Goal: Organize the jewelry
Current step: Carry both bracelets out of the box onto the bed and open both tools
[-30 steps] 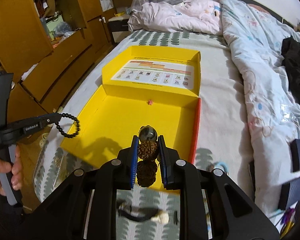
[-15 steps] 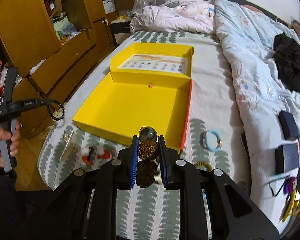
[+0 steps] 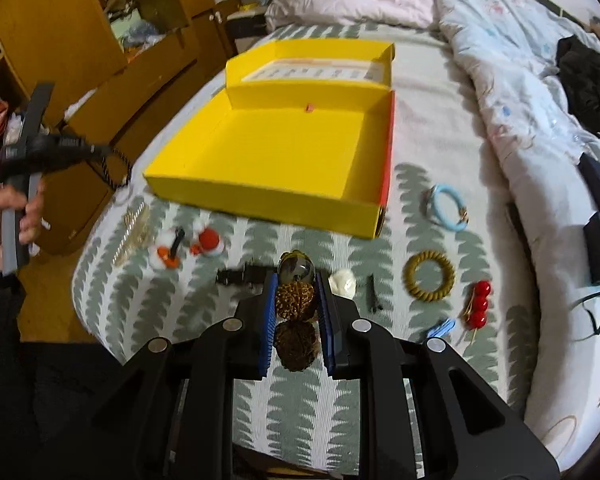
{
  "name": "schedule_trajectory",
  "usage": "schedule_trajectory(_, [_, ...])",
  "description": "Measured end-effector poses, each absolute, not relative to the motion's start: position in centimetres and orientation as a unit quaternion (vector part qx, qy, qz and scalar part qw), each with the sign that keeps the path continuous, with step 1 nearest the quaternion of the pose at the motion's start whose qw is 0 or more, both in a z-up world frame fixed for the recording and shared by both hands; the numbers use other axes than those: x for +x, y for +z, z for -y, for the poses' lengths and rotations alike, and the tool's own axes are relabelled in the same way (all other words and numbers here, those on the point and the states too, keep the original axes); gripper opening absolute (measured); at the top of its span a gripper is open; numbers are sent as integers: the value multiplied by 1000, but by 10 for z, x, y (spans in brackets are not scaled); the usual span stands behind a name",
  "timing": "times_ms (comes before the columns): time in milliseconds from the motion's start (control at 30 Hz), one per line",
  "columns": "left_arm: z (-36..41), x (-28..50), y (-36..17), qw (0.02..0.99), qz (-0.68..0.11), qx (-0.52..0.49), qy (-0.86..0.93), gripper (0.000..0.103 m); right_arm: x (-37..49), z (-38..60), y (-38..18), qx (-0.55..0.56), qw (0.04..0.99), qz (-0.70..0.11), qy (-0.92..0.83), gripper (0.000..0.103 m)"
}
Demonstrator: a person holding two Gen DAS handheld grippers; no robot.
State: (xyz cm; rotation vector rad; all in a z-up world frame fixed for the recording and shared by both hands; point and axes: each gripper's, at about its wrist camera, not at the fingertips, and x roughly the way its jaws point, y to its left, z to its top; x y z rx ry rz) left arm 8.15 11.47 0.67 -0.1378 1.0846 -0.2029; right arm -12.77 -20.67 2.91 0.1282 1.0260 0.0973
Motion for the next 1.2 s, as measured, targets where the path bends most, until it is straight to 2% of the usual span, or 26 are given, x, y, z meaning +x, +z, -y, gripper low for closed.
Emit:
schedule_trajectory(367, [-112, 97, -33, 830, -550, -54, -75, 10, -127, 226, -21, 75, 838, -539, 33, 20])
schedule_trajectory(800, [-122, 103, -48, 831, -554, -32, -44, 10, -132, 248, -63, 62, 808, -585, -22, 20])
schedule_trajectory(967, [-123, 103, -53, 829, -558, -11, -33, 10, -132, 249, -60, 57, 813, -578, -35, 27])
schedule_trajectory(1033, [-123, 104, -55, 828, -560, -7, -30, 12, -133, 248, -55, 58, 815, -575, -35, 27])
schedule_trajectory(1200, [-127, 102, -51, 832, -554, -5, -24, 26, -137, 252, -39, 62, 833, -549, -34, 27])
